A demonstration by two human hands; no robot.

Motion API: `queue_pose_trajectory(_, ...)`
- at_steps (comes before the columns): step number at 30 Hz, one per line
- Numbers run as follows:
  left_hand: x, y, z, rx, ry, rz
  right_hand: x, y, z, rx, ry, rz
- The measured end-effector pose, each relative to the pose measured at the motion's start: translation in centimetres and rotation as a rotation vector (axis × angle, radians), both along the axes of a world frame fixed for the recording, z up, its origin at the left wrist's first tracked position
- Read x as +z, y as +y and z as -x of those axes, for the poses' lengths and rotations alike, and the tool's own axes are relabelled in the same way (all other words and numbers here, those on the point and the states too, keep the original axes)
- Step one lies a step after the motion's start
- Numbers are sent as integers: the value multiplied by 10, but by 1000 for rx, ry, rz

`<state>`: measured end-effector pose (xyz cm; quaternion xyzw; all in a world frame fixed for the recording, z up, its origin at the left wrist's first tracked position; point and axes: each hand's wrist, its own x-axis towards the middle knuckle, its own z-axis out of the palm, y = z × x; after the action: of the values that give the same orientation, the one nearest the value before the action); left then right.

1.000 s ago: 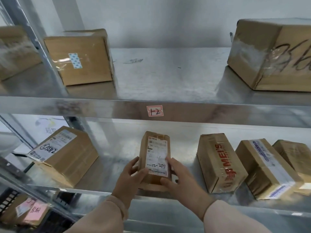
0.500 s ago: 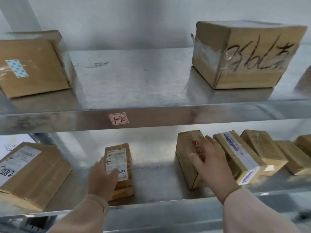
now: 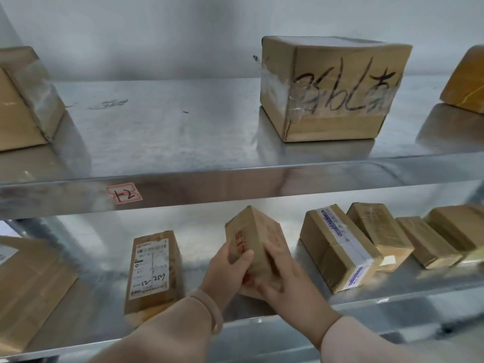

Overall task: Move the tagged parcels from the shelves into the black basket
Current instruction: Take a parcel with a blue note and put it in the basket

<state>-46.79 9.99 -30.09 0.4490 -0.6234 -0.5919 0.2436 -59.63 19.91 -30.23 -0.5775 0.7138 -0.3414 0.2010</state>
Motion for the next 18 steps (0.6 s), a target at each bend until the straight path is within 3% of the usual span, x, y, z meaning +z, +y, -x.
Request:
queue_pose_trajectory(5, -7, -4, -9, 69, 11, -210, -9, 4, -3, 122, 3, -42)
queue_pose_trajectory(9, -13, -1, -18, 165, 150, -348, -2, 6, 7, -130, -183, 79)
queue_pose_trajectory(12, -13, 1, -22, 188, 320, -489, 2, 6, 22, -301, -433, -3)
queue_pose_trajectory(15, -12, 6, -21, 214, 441, -636, 7, 5, 24, -211, -814, -142)
queue_pose_trajectory(18, -10, 9, -15, 216, 377, -517, 6, 3, 21, -171, -977, -110)
